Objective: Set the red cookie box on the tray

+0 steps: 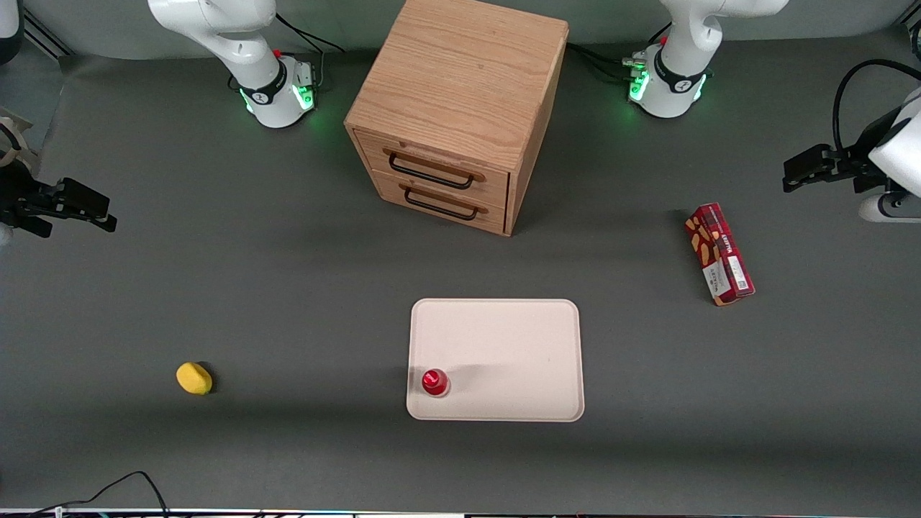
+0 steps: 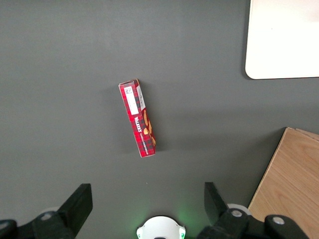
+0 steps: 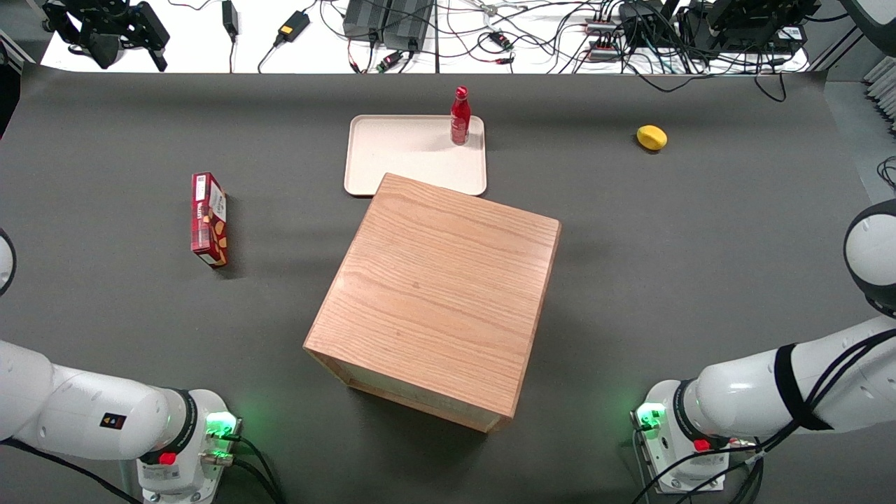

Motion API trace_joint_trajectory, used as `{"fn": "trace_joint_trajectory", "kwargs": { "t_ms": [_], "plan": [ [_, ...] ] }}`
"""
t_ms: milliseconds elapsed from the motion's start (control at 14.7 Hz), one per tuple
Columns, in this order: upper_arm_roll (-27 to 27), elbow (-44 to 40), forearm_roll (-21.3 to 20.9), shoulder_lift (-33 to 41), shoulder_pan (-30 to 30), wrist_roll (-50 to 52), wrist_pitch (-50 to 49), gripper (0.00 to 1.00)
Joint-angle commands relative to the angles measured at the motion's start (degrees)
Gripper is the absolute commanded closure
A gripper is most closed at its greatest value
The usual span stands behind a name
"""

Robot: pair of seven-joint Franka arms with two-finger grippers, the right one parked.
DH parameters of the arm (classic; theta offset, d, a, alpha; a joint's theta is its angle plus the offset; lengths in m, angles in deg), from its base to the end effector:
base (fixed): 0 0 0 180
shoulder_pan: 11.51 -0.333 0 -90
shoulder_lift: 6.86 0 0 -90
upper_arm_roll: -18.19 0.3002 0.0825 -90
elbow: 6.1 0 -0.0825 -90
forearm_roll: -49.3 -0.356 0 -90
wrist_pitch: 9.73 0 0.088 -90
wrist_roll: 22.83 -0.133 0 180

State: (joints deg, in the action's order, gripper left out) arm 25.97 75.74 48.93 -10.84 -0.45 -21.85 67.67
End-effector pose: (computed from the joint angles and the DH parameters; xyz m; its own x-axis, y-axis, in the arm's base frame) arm 0.5186 -0.0314 0.5909 0.9887 -0.0371 -0.1455 -0.0402 -0.9990 -0.0183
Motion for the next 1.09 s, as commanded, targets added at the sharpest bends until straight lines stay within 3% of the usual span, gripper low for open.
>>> {"fn": "trace_joint_trajectory", "kwargs": {
  "t_ms": [0, 341, 477, 750, 1023],
  "plan": [
    [-0.75, -2.3, -1.21, -0.67, -0.52, 0.86, -2.16, 0.0],
    [-0.66, -1.78, -2.53, -0.67, 0.01, -0.46, -4.88, 0.0],
    [-0.57, 3.55, -2.79, 0.46, 0.01, -0.11, -2.71, 0.0],
    [2.59, 22.88, -2.88, 3.81, -0.08, -0.11, 15.28, 0.0],
    [3.73, 33.08, -1.83, 1.44, -0.34, 0.07, 29.79, 0.0]
  ]
}}
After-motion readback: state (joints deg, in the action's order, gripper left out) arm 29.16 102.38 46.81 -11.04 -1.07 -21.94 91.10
